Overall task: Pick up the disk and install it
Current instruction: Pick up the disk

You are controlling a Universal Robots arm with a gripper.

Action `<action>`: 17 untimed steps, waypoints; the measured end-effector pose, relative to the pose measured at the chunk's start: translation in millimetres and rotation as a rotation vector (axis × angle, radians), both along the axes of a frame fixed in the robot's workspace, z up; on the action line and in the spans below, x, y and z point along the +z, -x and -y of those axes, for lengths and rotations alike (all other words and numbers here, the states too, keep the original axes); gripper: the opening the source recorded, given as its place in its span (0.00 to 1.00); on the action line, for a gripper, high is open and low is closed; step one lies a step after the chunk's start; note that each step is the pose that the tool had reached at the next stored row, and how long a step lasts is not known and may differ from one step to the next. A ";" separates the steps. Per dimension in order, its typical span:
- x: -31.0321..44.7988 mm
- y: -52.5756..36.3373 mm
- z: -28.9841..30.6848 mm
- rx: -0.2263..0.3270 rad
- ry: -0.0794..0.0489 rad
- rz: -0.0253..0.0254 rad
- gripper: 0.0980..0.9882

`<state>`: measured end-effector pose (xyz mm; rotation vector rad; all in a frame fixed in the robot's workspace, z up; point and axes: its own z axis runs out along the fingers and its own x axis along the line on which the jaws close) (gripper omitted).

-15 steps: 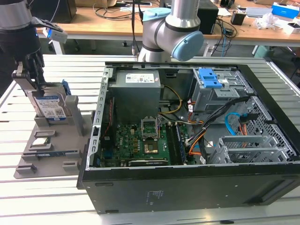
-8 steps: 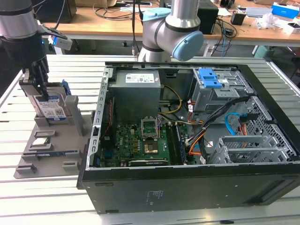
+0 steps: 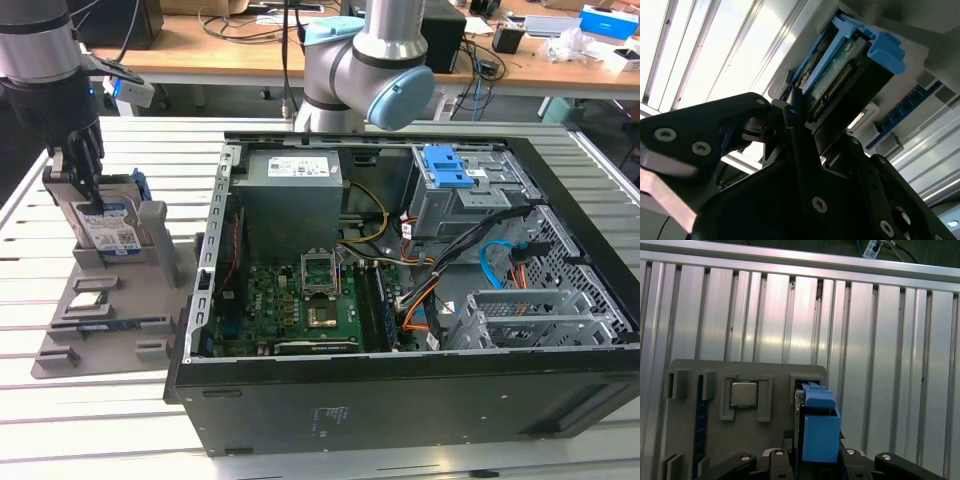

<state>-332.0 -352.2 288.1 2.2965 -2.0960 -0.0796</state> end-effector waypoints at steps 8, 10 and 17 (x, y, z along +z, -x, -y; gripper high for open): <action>-0.3 0.0 0.0 0.000 0.000 0.0000 0.31; -0.4 0.0 0.0 0.000 0.000 0.0001 0.31; -0.5 -0.1 -0.1 0.000 0.000 0.0002 0.31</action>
